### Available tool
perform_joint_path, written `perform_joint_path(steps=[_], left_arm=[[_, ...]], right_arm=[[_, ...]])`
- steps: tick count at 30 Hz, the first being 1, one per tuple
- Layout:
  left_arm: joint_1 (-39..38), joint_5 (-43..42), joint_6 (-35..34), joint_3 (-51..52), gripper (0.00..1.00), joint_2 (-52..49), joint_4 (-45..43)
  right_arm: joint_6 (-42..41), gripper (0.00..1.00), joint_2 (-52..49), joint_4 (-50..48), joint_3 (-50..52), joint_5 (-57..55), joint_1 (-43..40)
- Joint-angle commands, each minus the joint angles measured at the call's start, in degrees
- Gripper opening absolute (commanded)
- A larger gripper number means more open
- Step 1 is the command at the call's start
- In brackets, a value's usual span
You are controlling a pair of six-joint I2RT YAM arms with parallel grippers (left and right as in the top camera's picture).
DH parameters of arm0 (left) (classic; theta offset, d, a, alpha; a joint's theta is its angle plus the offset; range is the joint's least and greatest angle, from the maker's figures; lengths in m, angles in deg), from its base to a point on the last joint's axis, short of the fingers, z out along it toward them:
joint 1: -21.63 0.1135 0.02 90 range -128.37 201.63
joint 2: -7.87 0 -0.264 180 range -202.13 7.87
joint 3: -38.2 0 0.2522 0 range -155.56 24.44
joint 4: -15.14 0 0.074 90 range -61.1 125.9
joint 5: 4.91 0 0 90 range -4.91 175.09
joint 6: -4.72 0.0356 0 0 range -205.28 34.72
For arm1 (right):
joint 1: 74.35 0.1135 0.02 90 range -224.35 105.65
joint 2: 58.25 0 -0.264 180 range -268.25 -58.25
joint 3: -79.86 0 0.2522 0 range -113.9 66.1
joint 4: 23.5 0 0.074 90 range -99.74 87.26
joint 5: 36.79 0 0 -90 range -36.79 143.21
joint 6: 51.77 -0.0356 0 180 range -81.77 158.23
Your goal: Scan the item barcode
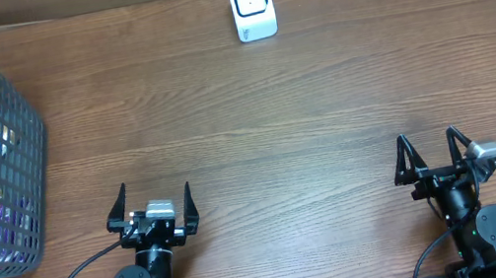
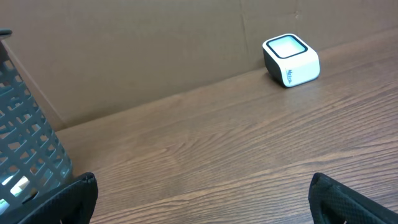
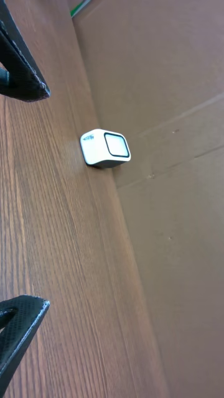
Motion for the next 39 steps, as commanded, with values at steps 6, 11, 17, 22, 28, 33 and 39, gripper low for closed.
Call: perform_joint_path(steps=[6, 11, 17, 22, 28, 33, 39], left_arm=[[0.48, -0.17, 0.24, 0.31, 1.0, 0.26, -0.04], [0.48, -0.04, -4.13, 0.26, 1.0, 0.26, -0.17], [0.61, 0.02, -7.65, -1.18, 1.0, 0.22, 0.09], [0.61, 0.0, -10.62, -4.48, 1.0, -1.99, 0.37], [0.59, -0.09, -11.02, -11.21, 1.0, -8.92, 2.6], [0.59, -2.89, -11.45, -17.81, 1.0, -17.18, 2.67], [0.59, -7.98, -13.4, -27.52, 1.0, -27.5, 3.8]], right_arm=[[0.24, 1.0, 0.68, -0.35, 0.61, 0.07, 0.39], [0.24, 1.0, 0.68, -0.35, 0.61, 0.07, 0.39], [0.24, 1.0, 0.68, -0.35, 0.61, 0.07, 0.39], [0.22, 1.0, 0.68, -0.35, 0.61, 0.04, 0.39], [0.24, 1.0, 0.68, -0.35, 0.61, 0.07, 0.39], [0.24, 1.0, 0.68, -0.35, 0.61, 0.07, 0.39], [0.22, 1.0, 0.68, -0.35, 0.61, 0.07, 0.39]])
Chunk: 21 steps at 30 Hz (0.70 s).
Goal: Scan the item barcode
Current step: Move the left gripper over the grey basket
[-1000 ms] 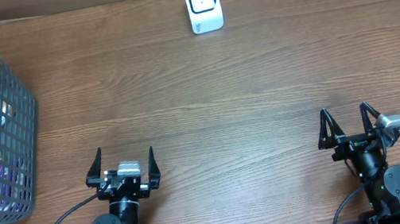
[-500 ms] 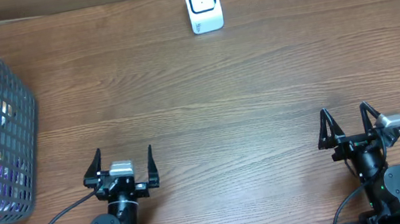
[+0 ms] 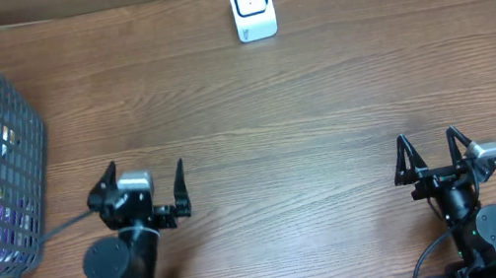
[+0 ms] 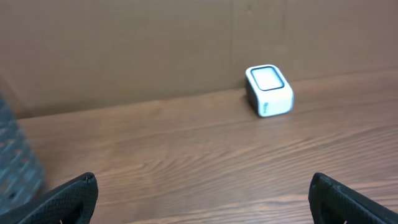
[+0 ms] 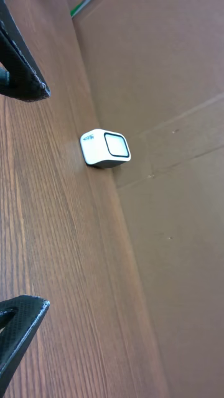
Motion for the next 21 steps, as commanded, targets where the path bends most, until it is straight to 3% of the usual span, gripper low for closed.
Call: perform_joint_path(steps=[1, 12, 21], left_arm=[[0.59, -5.64, -2.47, -8.02, 1.0, -6.19, 1.22], [0.59, -15.61, -2.49, -36.39, 1.0, -28.24, 21.03], [0.59, -18.21, -2.86, -69.53, 1.0, -48.28, 49.0]], right_arm=[[0.22, 1.0, 0.68, -0.35, 0.61, 0.07, 0.37], [0.2, 1.0, 0.68, -0.35, 0.61, 0.07, 0.37], [0.2, 1.0, 0.68, -0.35, 0.61, 0.07, 0.37]])
